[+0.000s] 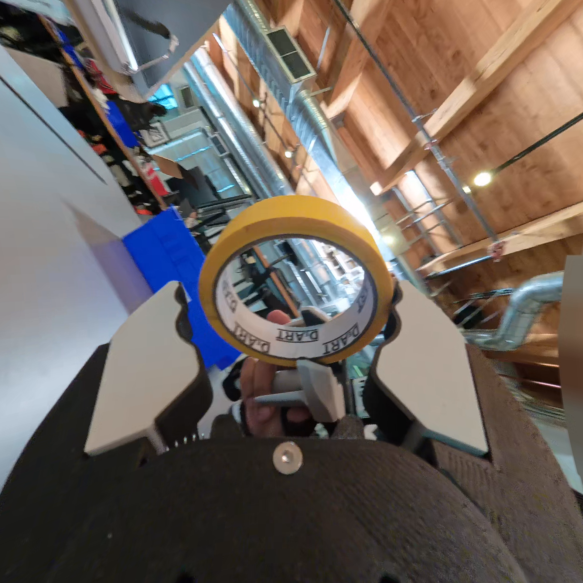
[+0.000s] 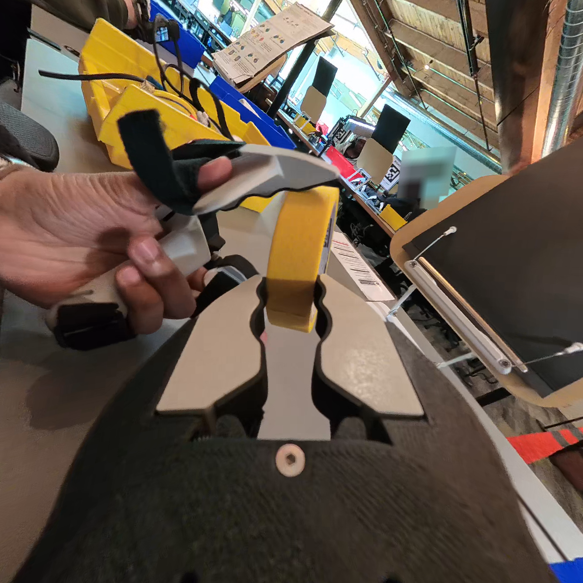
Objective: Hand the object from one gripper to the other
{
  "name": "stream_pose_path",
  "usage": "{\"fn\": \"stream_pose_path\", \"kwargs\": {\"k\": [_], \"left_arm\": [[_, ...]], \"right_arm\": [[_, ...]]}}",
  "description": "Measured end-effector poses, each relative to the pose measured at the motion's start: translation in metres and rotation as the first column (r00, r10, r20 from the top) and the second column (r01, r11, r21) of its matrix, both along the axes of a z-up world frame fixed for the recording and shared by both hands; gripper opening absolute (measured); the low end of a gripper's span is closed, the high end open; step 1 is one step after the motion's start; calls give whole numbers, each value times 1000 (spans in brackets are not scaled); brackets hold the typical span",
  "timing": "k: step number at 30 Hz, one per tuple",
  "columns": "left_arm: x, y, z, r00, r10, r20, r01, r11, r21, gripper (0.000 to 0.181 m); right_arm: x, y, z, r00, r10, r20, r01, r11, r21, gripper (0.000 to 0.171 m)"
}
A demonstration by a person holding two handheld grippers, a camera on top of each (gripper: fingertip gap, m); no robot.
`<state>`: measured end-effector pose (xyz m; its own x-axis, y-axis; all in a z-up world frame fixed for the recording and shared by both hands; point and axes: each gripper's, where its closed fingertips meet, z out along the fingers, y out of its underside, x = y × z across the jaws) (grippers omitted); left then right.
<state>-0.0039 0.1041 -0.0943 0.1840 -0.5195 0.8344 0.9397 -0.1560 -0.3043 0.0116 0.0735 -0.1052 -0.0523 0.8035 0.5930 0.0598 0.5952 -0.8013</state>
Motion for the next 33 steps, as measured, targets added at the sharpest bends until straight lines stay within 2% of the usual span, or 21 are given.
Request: {"fn": "stream_pose_path", "kwargs": {"k": [1,4,6,8,11,18,21,24,26,29,30,33], "left_arm": [[-3,3,-4,999,24,-36,-25,999,-29,129],[-17,6,-8,988,80,-135,-89,994,-60,141],[-27,7,-6,967,117,-226,-131,990,-45,142],[-32,6,-4,946,112,-303,-124,992,-21,140],[-24,4,-1,933,-1,-361,4,1000,6,129],[13,-2,-6,911,-229,-342,244,970,0,113],[26,-10,-1,889,-284,-360,321,946,45,86],[28,-19,5,874,-291,-390,353,931,97,30],[25,-20,7,876,-276,-395,342,933,108,31],[12,-16,8,905,-231,-358,286,952,107,30],[7,-14,8,914,-207,-349,256,962,100,31],[-6,-12,10,936,-145,-320,184,979,93,29]], "right_arm": [[1,3,2,1000,-2,-4,2,1000,-28,29],[3,15,6,1000,9,-6,-10,979,-201,29],[6,22,7,998,68,3,-62,925,-375,29],[10,25,8,987,159,-2,-132,812,-568,30],[20,36,22,962,251,-103,-236,585,-776,29],[34,42,40,872,386,-299,-386,170,-907,29],[31,34,34,847,436,-305,-371,72,-926,29],[29,29,33,834,457,-309,-366,39,-930,29],[28,28,32,833,458,-310,-364,32,-931,29],[21,31,22,869,418,-264,-329,91,-940,29],[17,36,17,894,382,-233,-307,145,-941,30],[9,52,9,954,253,-162,-247,350,-904,64]]}}
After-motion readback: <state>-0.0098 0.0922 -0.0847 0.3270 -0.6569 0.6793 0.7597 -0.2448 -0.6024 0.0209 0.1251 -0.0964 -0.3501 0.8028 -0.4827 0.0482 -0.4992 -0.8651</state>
